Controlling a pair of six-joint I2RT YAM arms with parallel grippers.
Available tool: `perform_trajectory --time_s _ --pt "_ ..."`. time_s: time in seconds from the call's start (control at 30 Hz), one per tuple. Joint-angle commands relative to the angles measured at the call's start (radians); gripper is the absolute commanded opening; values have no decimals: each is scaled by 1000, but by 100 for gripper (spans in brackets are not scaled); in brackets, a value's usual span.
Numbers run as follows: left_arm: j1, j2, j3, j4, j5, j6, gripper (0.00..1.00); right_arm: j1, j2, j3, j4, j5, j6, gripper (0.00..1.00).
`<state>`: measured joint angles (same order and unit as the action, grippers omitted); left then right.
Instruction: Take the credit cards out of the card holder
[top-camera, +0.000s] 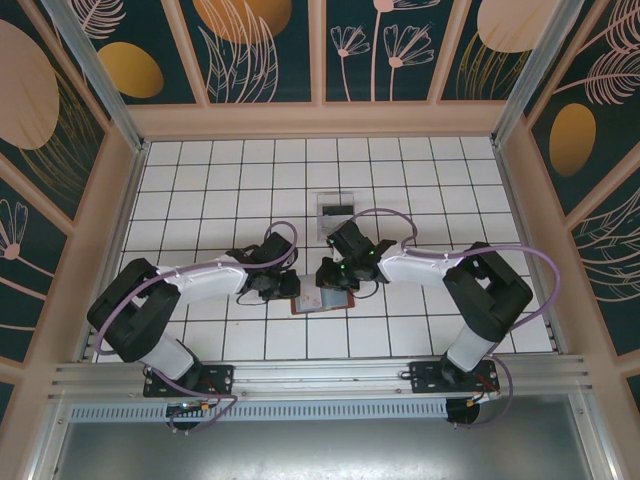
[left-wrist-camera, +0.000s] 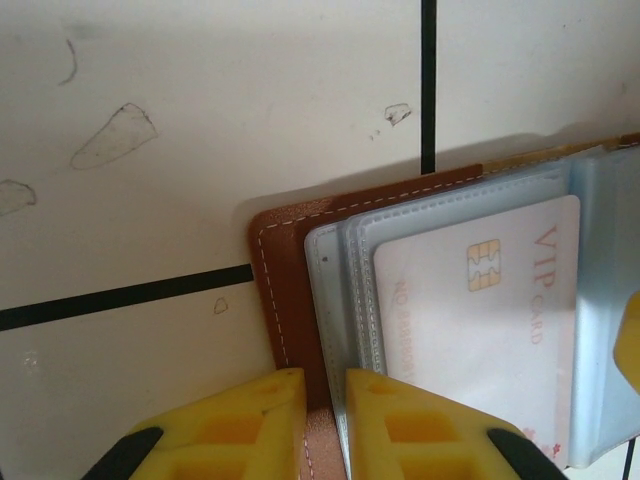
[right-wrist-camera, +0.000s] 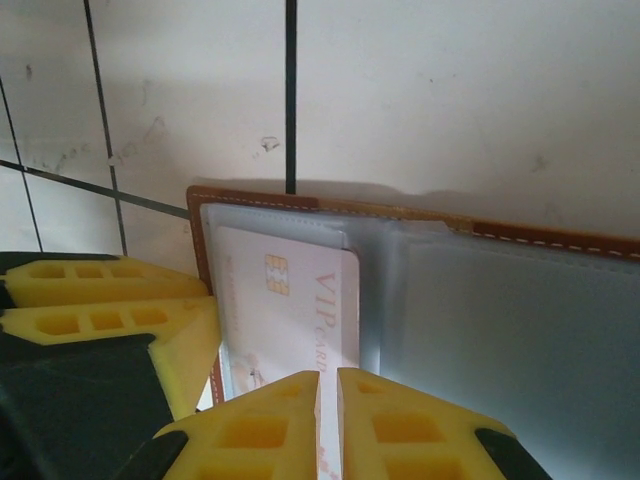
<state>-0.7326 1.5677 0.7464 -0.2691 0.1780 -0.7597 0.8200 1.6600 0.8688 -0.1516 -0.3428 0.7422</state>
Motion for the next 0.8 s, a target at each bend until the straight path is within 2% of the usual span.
perform_trajectory --time_s 0.0,0.77 --pt "5 44 -5 -33 -25 26 20 5 16 -21 30 -11 13 13" --pt "5 83 -2 -35 -9 38 20 2 25 -111 150 -58 55 14"
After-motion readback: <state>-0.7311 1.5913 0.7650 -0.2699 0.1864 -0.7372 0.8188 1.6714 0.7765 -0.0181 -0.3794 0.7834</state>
